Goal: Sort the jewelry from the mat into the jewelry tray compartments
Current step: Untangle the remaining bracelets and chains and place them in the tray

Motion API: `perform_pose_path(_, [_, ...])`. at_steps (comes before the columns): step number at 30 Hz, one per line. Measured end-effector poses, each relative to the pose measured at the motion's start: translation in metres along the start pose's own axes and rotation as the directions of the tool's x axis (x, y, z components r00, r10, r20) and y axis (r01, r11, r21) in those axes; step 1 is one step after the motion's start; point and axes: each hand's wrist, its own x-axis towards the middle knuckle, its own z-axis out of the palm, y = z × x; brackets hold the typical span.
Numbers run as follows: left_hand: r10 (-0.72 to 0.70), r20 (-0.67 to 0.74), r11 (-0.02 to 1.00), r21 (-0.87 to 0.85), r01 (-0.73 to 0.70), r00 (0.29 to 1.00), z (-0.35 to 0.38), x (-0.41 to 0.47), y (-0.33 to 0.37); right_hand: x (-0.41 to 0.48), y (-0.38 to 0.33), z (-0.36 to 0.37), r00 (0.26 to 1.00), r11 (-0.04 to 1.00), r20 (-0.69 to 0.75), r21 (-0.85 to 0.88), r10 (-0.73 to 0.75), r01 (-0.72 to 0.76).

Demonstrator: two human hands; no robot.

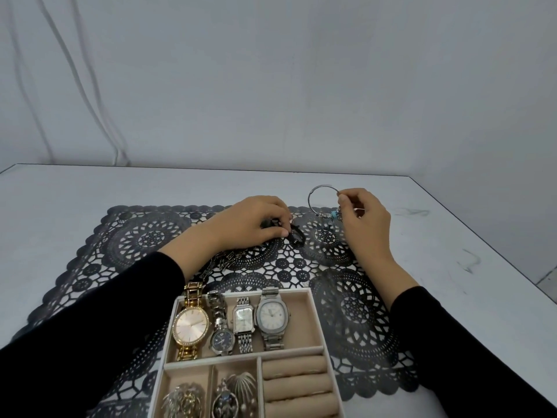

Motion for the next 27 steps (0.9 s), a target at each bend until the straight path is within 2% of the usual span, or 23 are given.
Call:
perform_pose_path(6, [-0.064, -0.005, 0.998, -0.030, 0.063, 0.998, 0.000, -0.002, -0.002, -0.001, -0.001, -0.001, 1.000, 1.000, -0.008, 0.022, 0.006, -0.006])
perform_pose_path(16, [-0.197, -0.199, 0.956, -0.256, 0.143, 0.960, -0.010, -0.010, -0.002, -0.001, -0.004, -0.004, 0.998, 0.997, -0.037, 0.066, 0.051, -0.049])
perform_pose_path(21, [-0.281, -0.293, 0.933, -0.304, 0.190, 0.914, -0.016, -0.020, 0.008, -0.002, -0.014, -0.009, 0.996, 0.992, -0.042, 0.100, 0.085, -0.080])
perform_pose_path(27, [-0.374, -0.380, 0.876, -0.445, 0.188, 0.846, -0.023, -0.039, 0.026, -0.011, -0.028, -0.018, 0.993, 0.974, -0.019, 0.194, 0.121, -0.115])
